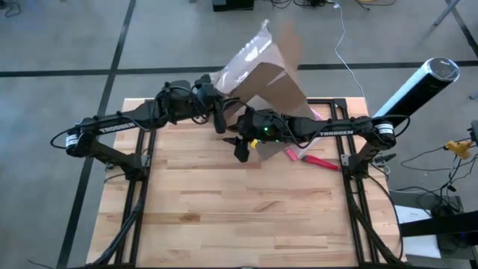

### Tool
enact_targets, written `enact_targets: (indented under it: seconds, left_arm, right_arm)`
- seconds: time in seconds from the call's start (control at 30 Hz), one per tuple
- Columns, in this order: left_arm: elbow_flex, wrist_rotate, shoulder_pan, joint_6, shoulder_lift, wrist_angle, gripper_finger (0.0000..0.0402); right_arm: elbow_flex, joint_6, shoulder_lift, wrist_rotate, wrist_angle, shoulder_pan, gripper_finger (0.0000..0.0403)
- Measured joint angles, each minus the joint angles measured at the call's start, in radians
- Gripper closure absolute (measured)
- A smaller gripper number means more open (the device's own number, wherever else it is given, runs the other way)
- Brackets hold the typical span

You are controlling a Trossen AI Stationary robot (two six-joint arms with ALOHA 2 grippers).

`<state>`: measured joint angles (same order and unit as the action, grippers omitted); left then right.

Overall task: Unpack boxes
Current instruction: Break down the cardboard box

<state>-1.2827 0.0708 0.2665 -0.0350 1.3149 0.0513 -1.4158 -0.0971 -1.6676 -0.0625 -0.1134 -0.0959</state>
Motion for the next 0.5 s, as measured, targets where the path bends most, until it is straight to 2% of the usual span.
enact_targets:
  seconds: [0.37,0.5]
  left_arm:
    - [0.000,0.000,0.000,0.035,0.021,-0.073,0.0402]
    - [0.000,0.039,0.000,0.040,0.022,-0.095,0.0402]
  right_arm:
    - [0.000,0.000,-0.004,0.018,0.000,0.000,0.0229]
    - [0.000,-0.004,-0.004,0.019,0.011,0.006,0.0229]
